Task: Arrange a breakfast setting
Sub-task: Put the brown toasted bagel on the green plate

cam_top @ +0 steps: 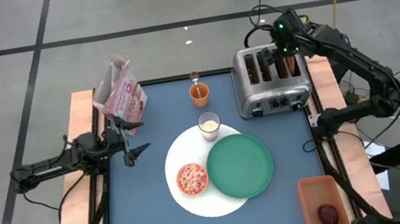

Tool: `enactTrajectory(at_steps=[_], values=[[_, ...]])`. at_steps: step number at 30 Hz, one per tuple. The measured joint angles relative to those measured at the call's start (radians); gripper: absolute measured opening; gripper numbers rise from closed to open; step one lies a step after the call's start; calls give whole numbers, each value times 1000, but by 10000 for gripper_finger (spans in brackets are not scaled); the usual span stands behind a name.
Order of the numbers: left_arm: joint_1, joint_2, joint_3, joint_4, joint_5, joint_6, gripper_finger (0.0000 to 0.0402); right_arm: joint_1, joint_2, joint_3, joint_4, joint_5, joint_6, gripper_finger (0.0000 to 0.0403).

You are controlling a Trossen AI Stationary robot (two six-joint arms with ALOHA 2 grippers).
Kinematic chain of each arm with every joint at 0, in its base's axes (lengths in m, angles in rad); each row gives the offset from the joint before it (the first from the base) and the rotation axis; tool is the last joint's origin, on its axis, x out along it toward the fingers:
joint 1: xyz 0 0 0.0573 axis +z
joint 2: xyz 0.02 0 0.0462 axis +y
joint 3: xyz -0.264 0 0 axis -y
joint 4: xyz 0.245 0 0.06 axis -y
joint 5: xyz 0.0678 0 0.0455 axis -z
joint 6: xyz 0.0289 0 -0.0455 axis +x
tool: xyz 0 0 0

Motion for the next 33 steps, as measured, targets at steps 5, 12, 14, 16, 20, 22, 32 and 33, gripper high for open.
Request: enactTrajectory(at_steps=[5,12,14,16,20,22,32,33], values=[[0,0,0,0,0,-1,392,-1,6,0,-10,5,-33,396],[0,0,0,0,0,-3,392,-1,1,0,-31,188,-49,396],[0,0,0,0,0,-11,392,-1,1,0,-76,218,-18,396],[0,0,0,0,0,-16,392,-1,1,0,-132,235,12,396],[0,0,0,0,0,-16,392,-1,2,0,-200,235,45,396],[0,0,0,0,0,-16,392,-1,2,0,-200,235,46,396],[0,0,0,0,0,-20,392,-1,2,0,-214,231,27,371],[0,0,0,0,0,-20,392,-1,2,0,-214,231,27,366]])
